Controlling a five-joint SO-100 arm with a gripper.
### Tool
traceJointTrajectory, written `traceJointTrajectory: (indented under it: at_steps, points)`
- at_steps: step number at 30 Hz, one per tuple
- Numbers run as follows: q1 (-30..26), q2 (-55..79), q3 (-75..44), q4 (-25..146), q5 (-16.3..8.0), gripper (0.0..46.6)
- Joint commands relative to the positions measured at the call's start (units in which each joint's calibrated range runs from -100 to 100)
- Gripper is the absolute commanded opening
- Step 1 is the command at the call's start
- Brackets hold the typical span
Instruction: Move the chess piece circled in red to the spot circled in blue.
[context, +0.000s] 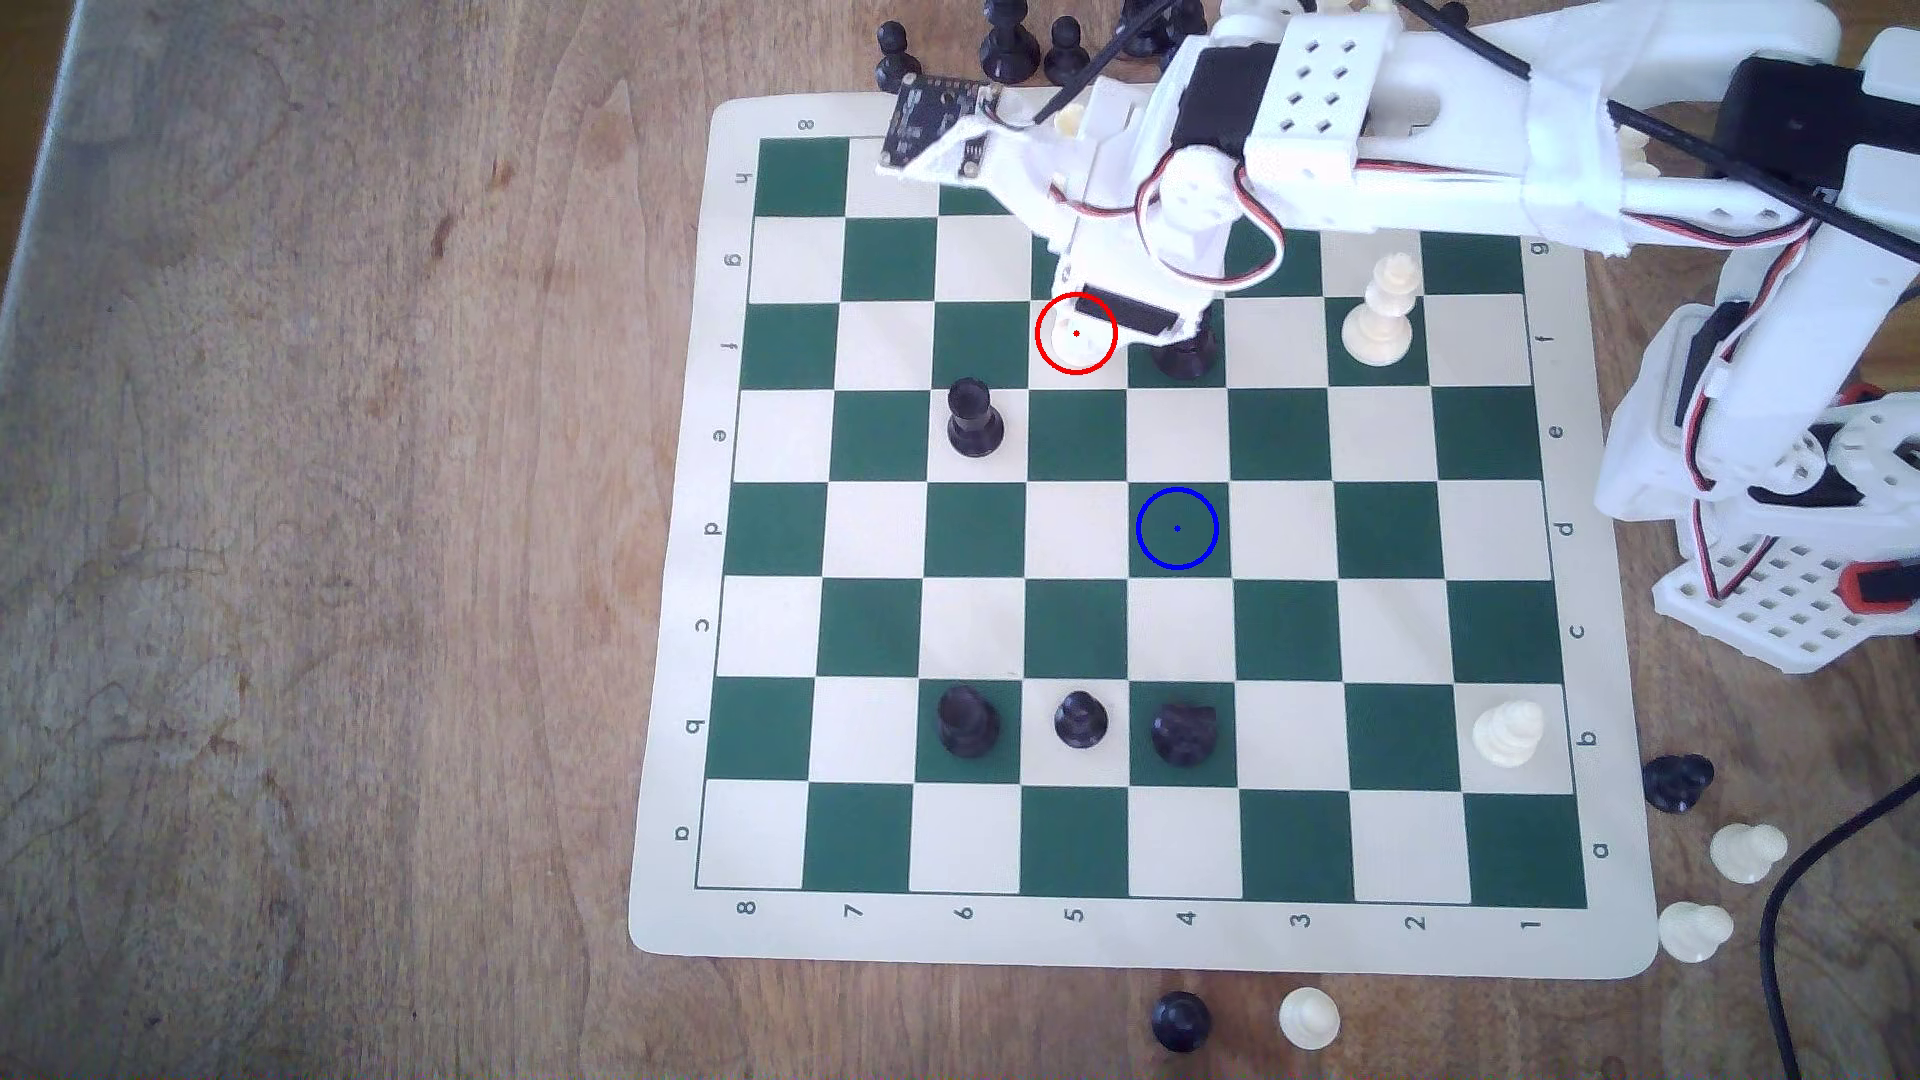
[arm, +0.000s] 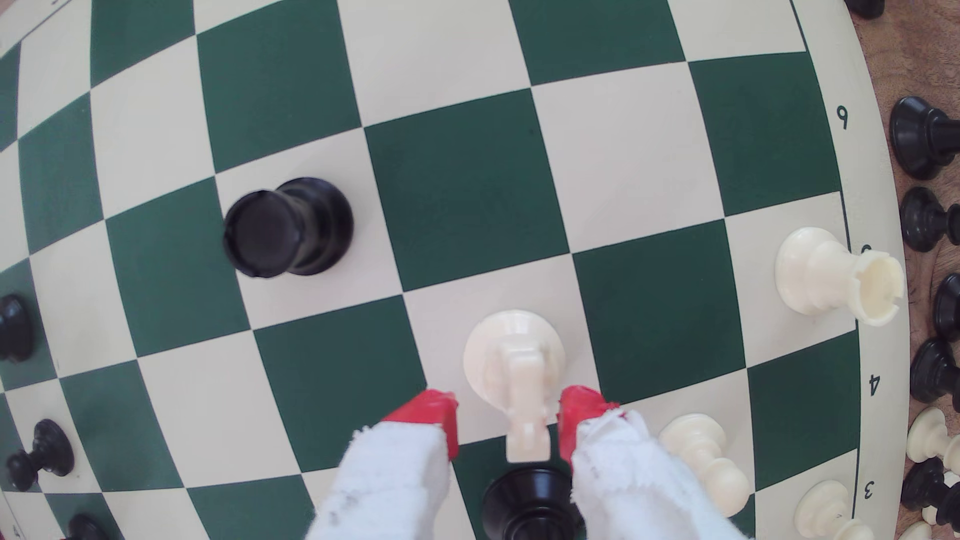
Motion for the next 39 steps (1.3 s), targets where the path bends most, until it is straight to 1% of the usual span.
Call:
traceJointTrajectory:
  at_steps: [1, 2, 3, 6, 13, 18, 20, 24, 28, 30, 33, 34, 39]
  points:
    - [-0.2, -1.3, -5.8, -0.3, -0.5, 8.1]
    - [-0.2, -1.2, -5.9, -0.3, -0.6, 7.0]
    - [-0.4, -1.2, -5.9, -0.2, -0.6, 4.2]
    - [-0.8, -1.0, -5.9, 0.1, -0.6, 0.3]
    - [-0.9, -2.1, -6.0, 0.5, -0.5, 0.3]
    - [-0.5, -7.4, -6.7, 1.1, -0.6, 0.3]
    - [-1.0, -10.0, -5.2, 1.5, -0.6, 0.3]
    - [-3.7, -17.5, 1.9, 1.5, -0.6, 0.3]
    - [-7.5, -25.2, 11.0, 1.5, -1.0, 0.3]
    - [-10.7, -28.7, 16.2, 1.5, -1.5, 0.3]
    - [-13.7, -30.5, 20.2, 1.6, -2.2, 0.3]
    - [-15.3, -30.9, 21.6, 1.6, -2.8, 0.3]
    - [-17.2, -29.3, 22.2, 1.3, -3.7, 0.3]
